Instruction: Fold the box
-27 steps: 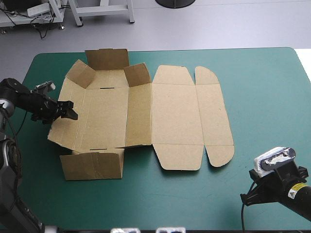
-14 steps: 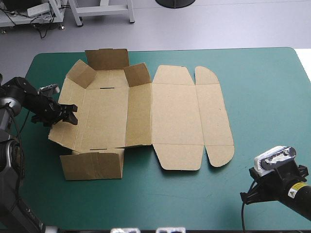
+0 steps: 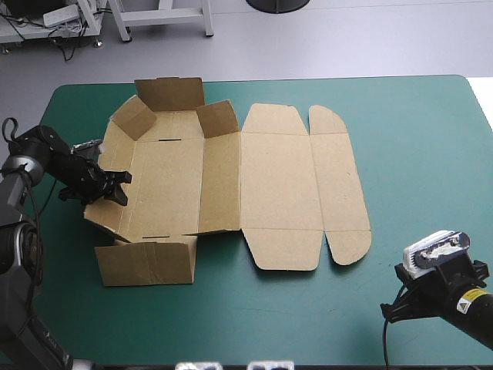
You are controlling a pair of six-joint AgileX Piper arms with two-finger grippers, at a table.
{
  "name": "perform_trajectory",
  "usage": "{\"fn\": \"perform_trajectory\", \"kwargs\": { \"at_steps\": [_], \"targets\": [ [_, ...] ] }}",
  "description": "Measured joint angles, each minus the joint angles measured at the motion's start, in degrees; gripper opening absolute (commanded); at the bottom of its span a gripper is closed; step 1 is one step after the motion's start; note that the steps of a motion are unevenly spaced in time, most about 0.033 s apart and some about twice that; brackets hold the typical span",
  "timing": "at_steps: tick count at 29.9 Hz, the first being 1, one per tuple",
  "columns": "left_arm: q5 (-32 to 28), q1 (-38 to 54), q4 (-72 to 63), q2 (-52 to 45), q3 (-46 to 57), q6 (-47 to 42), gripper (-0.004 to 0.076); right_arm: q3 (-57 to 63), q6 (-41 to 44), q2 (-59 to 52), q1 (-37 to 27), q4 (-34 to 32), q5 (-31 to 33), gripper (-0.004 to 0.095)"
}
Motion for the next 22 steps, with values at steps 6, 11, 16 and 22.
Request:
{"fn": "perform_trajectory", "kwargs": {
  "at_steps": [6,11,16,22],
  "targets": [
    [0.00,-0.81,-0.02,0.00,0.05,0.00,0.0075,0.00,-0.16,0.00,0.00,0.00,-0.08,-0.0017],
    [0.00,-0.81,0.18,0.00,0.05,0.25,-0.0010,0.00,-0.16,0.00,0.00,0.00,-0.08,-0.0018],
    [0.00,-0.81,-0.59,0.00,-0.03,4.55,-0.0010,0.00,-0.16,0.00,0.00,0.00,-0.08,-0.0018],
    [0.74,-0.89,-6.02,-1.16,-4.38,11.60,-0.0010,0.00,-0.16,0.00,0.00,0.13,-0.08,-0.0018]
  ]
}}
